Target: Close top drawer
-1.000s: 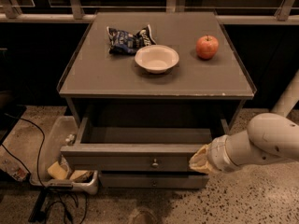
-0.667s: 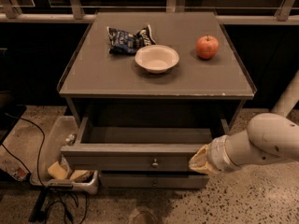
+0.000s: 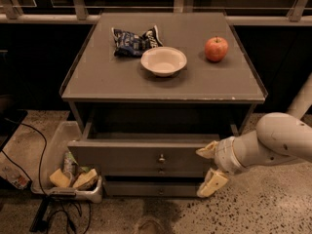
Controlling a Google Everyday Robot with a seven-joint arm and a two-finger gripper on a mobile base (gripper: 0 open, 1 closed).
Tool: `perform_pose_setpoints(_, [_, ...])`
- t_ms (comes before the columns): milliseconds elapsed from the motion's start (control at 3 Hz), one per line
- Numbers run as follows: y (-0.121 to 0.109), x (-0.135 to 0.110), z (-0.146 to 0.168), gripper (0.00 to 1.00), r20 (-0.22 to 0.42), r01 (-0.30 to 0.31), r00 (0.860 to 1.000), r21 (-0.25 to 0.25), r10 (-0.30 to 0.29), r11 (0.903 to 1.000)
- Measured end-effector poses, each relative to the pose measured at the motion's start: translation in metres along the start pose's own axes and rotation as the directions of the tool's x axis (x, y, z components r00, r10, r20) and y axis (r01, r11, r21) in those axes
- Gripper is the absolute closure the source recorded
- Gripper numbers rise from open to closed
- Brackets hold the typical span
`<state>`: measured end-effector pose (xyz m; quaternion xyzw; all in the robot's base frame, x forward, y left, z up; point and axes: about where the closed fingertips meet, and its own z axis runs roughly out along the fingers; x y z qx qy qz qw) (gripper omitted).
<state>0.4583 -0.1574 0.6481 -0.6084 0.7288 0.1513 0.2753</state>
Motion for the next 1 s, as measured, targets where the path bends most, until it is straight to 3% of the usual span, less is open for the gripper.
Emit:
perform_pose_setpoints(333, [-0.009, 0.005, 0.005, 0.0, -0.003, 0.011, 1.0, 0.001, -0.011, 0.9999])
perform_pose_setpoints(667, [-0.06, 0.004, -0.002, 0.0, 0.007, 0.018, 1.0, 0.065, -0.019, 0.9977])
perform_pose_setpoints(1000, [-0.06, 0.004, -0.002, 0.0, 0.007, 0.019, 1.0, 0.065, -0.019, 0.9977])
